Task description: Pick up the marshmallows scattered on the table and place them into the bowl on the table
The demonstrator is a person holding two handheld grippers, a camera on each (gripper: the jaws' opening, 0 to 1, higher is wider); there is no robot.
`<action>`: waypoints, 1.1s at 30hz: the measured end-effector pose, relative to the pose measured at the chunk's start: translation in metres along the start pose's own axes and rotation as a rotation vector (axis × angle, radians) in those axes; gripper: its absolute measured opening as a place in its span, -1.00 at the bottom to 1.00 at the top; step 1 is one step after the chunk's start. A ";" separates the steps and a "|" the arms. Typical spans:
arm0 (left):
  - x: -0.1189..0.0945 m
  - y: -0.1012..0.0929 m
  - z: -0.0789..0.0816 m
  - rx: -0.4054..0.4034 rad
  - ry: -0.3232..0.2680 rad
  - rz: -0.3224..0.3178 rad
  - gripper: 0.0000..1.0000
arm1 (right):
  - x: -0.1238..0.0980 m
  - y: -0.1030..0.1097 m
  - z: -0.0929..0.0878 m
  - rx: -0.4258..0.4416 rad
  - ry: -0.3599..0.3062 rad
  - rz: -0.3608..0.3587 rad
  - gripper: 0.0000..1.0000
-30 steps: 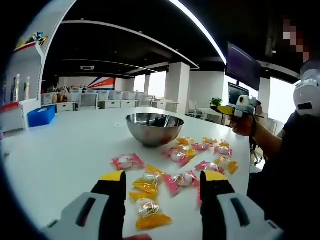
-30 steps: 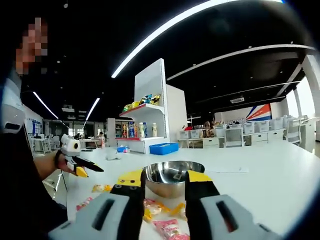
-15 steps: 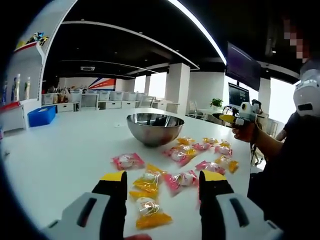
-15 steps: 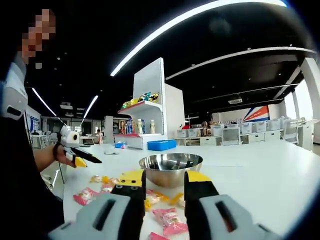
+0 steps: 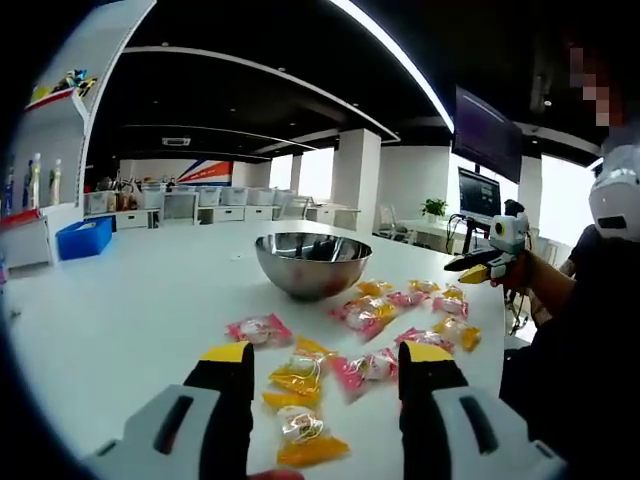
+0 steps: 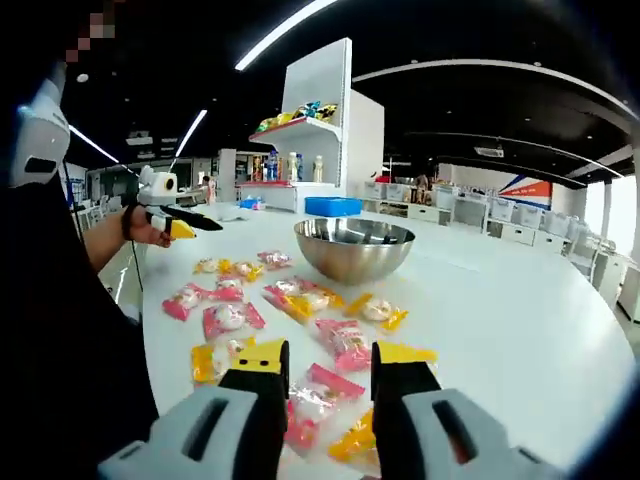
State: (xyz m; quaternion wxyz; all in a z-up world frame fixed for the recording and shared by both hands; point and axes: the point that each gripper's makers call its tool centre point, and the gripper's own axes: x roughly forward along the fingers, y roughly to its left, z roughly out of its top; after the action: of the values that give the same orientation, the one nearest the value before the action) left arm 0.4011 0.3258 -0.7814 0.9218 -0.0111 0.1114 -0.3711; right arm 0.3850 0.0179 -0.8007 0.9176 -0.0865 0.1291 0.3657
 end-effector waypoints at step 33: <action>0.050 0.010 -0.019 0.233 0.338 -0.220 0.04 | -0.017 0.006 -0.013 -0.004 0.072 0.004 -0.35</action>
State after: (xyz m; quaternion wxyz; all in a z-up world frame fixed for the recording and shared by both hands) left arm 0.4389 0.3001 -0.8103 0.8390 0.1458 0.2186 -0.4765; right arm 0.3671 0.0077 -0.8086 0.9115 -0.1010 0.1614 0.3646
